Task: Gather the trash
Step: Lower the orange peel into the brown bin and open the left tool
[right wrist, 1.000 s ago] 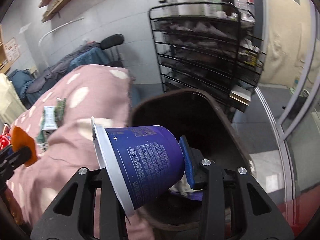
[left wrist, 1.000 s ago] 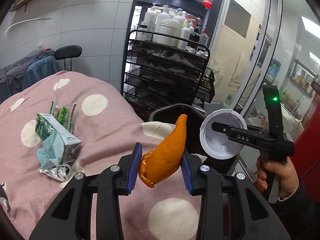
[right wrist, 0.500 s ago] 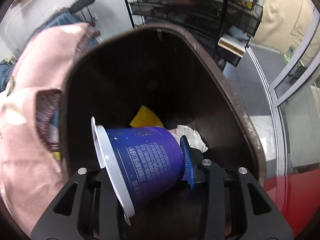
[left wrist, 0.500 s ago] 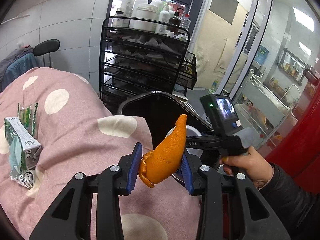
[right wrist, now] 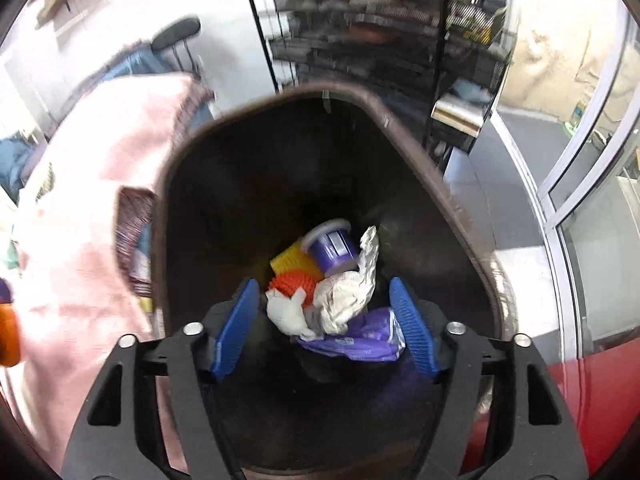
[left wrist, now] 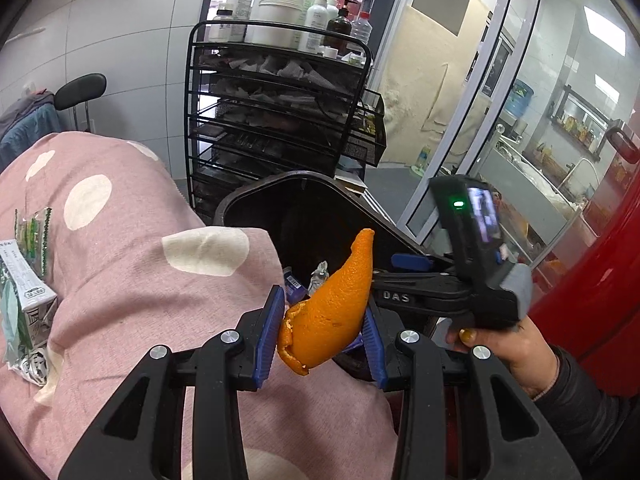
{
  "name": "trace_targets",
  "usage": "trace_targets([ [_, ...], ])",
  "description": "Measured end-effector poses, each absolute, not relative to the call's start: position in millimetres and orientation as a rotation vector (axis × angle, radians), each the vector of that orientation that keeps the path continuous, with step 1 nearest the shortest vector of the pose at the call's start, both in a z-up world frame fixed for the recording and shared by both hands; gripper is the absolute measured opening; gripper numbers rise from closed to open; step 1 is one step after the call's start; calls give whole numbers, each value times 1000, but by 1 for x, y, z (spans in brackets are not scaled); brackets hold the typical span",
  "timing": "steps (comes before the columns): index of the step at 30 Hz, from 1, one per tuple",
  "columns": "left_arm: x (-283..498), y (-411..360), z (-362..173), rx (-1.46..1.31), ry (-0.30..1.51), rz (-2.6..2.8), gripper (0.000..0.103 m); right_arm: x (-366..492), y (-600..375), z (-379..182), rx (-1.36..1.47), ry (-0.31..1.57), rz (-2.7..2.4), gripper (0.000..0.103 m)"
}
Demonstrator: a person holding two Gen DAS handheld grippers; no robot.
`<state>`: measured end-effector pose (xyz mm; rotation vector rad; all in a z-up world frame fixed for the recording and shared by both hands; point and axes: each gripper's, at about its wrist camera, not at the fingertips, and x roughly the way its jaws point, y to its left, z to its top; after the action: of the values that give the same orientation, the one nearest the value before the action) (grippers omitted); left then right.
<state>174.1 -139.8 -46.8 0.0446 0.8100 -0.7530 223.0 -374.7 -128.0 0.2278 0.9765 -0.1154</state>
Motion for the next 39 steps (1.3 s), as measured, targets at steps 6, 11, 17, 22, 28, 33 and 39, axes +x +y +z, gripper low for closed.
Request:
trace_targets([
  [6,185,-161,-53,67,847,-777,37,196,-375,-105,238,880,-143,80],
  [11,197,-185,-58,89,889,-797,37,174,-382,-95,238,846,-197,82],
  [17,208,-209,-70,126,940,-802,37,155,-390,-94,218,852,-247,83],
  [22,216,-225,-78,147,965,-796,38,142,-395,-96,233,852,-252,83],
  [28,217,-234,-80,160,961,-782,56,136,-393,-98,233,861,-236,85],
  [33,214,-228,-72,150,920,-768,73,136,-387,-101,230,869,-223,85],
  [39,206,-212,-58,112,868,-764,80,135,-381,-100,221,864,-211,86],
])
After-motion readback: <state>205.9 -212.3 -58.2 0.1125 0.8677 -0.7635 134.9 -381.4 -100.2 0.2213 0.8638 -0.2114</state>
